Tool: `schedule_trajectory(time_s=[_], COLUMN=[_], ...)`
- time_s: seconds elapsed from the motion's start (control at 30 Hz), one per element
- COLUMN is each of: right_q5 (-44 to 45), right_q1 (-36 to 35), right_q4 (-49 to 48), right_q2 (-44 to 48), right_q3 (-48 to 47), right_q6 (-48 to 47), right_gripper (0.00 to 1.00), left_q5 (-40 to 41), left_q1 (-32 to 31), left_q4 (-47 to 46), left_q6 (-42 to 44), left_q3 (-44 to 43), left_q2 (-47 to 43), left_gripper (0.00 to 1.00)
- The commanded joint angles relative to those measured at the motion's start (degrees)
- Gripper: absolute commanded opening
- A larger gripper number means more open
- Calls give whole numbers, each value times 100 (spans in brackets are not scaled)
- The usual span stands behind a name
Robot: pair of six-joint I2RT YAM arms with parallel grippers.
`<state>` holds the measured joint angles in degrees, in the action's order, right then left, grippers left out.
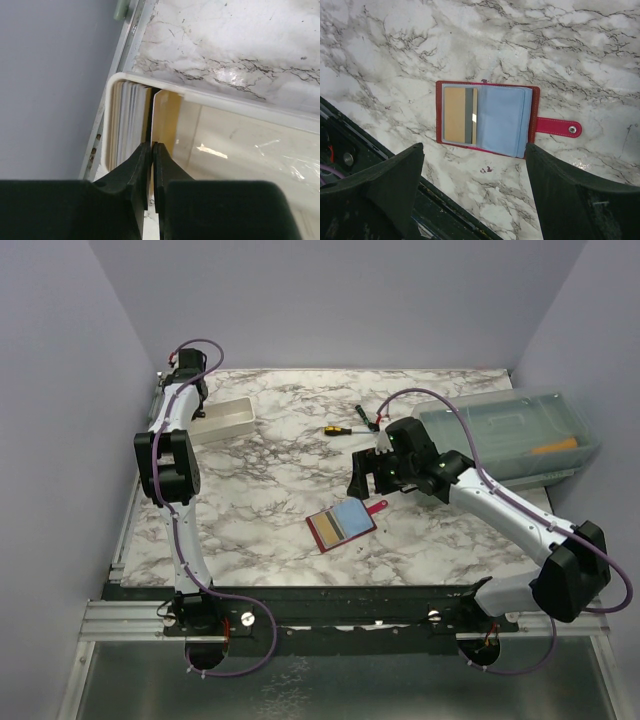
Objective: Put the credit cards into the card holder
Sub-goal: Pick up the card holder from the storage box, then insert the credit card into the card holder.
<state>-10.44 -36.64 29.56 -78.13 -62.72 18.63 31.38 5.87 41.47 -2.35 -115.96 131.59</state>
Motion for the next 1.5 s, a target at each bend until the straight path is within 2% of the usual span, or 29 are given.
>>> schedule_trajectory(time_s=[0.0, 0.1, 0.37, 0.43, 0.5, 0.57, 0.77, 0.83, 0.93, 1.03, 1.17, 1.3, 1.47], right_q5=[-99, -37, 340, 563, 609, 551, 361, 291, 378, 596, 974, 1090, 1223], right_q1=[31, 26, 28, 26, 17, 20, 1, -13, -49, -75, -84, -157, -373], right_q4=[-122, -136, -23, 185, 211, 122, -211, -408, -600, -661, -650, -715, -766], right_q2=[-114, -152, -618, -890, -1106, -1255, -1676, -1835, -2054, -2238, -2212, -1962, -1524], right_q3=[-92, -60, 67, -1, -43, -38, 89, 203, 341, 508, 965, 1496, 2021], right_q6=[68, 87, -40, -70, -130, -117, 221, 376, 562, 818, 1477, 2069, 2821], right_gripper=[85, 85, 84, 83, 81, 77, 50, 44, 40, 34, 28, 26, 25], left_q5=[-203, -408, -783, -1278, -2237, -3011, -5659, -5964, -6407, -6657, -6422, -5934, -5616], left_q1=[9, -51, -265, -352, -437, -567, -1682, -1985, -2435, -2678, -3228, -3835, -4212], left_q4=[48, 53, 75, 82, 70, -37, -1278, -1770, -3215, -4695, -6040, -6483, -7086], left_q6=[-2, -140, -503, -842, -1205, -1400, -2314, -2775, -3704, -4678, -5479, -5602, -5848], left_q3=[-261, -291, 75, 432, 888, 1507, 4037, 4888, 6417, 7751, 8976, 9489, 9816], left_q2=[-343, -521, -1387, -1868, -2412, -2994, -4865, -5418, -6292, -6870, -7116, -6970, -6456], left_gripper=[11, 1, 0, 0, 0, 0, 0, 0, 0, 0, 0, 0, 0])
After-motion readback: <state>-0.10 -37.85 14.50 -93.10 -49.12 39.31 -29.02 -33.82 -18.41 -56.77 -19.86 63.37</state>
